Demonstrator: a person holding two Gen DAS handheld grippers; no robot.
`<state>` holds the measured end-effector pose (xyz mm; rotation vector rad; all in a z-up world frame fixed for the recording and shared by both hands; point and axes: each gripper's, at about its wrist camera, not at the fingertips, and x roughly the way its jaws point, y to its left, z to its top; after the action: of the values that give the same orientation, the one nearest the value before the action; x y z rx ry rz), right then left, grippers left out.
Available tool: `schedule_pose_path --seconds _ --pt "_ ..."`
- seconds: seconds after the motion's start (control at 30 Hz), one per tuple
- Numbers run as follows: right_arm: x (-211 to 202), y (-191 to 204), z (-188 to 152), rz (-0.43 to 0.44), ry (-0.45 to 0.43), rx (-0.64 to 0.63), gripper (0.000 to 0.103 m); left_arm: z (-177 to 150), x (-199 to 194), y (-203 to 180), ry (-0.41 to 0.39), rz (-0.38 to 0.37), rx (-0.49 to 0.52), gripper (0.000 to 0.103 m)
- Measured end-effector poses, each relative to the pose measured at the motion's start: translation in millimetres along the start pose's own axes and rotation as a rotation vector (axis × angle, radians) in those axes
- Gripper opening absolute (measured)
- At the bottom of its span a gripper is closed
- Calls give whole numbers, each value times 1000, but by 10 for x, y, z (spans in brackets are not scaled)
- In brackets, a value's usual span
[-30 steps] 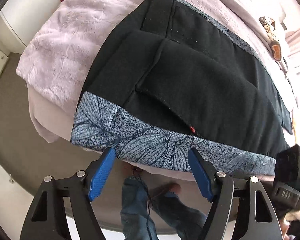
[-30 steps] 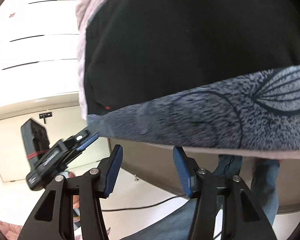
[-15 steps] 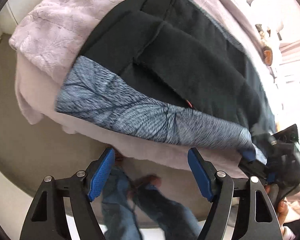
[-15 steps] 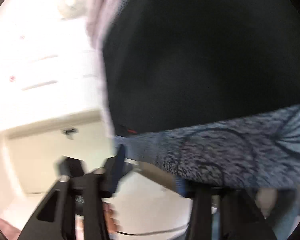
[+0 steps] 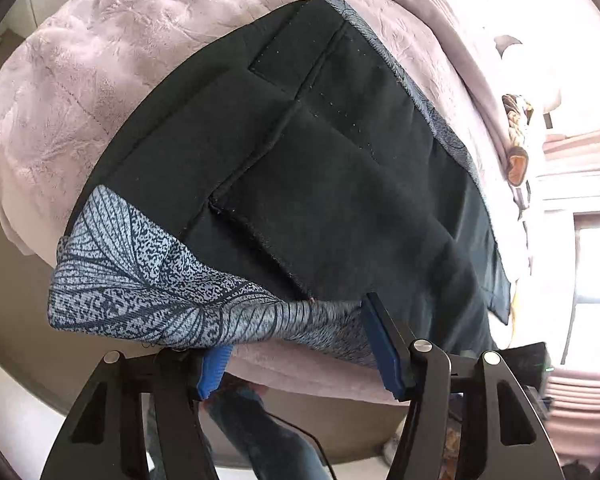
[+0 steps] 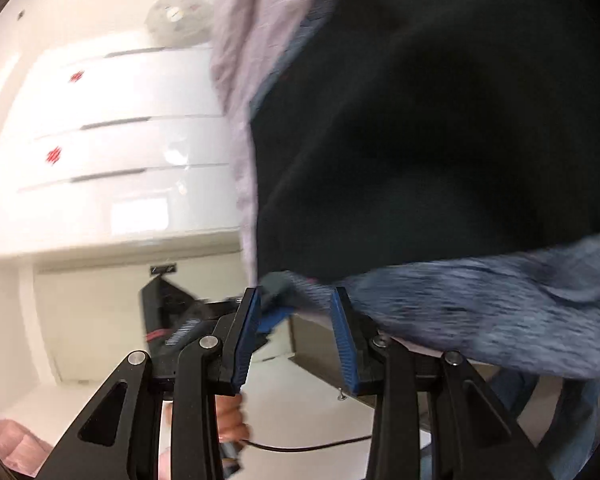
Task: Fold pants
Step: 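Grasp the grey patterned hem band with the right tool and lift it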
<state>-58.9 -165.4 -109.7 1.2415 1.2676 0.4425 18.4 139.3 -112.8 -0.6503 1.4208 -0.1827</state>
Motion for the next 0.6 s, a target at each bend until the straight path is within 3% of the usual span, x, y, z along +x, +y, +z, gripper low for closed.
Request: schedule_pose_path --seconds 0.17,0.27,0.43,0.47,0.53,0.6 --pt "-240 -399 -77 -29 -75 142 45 20 108 82 57 45 36 63" --pt "-395 -477 -202 -38 -89 185 60 16 119 124 69 51 46 63" --pt "-599 -670 -416 -68 -124 254 61 6 65 83 64 43 85 62" --pt "-601 -719 -425 -57 -137 277 61 14 61 51 61 42 101 59" --pt "-696 -842 -401 -17 -163 302 61 39 56 -12 58 32 135 36" --pt "-728 -874 -390 25 -181 306 61 74 3 -70 50 13 174 34"
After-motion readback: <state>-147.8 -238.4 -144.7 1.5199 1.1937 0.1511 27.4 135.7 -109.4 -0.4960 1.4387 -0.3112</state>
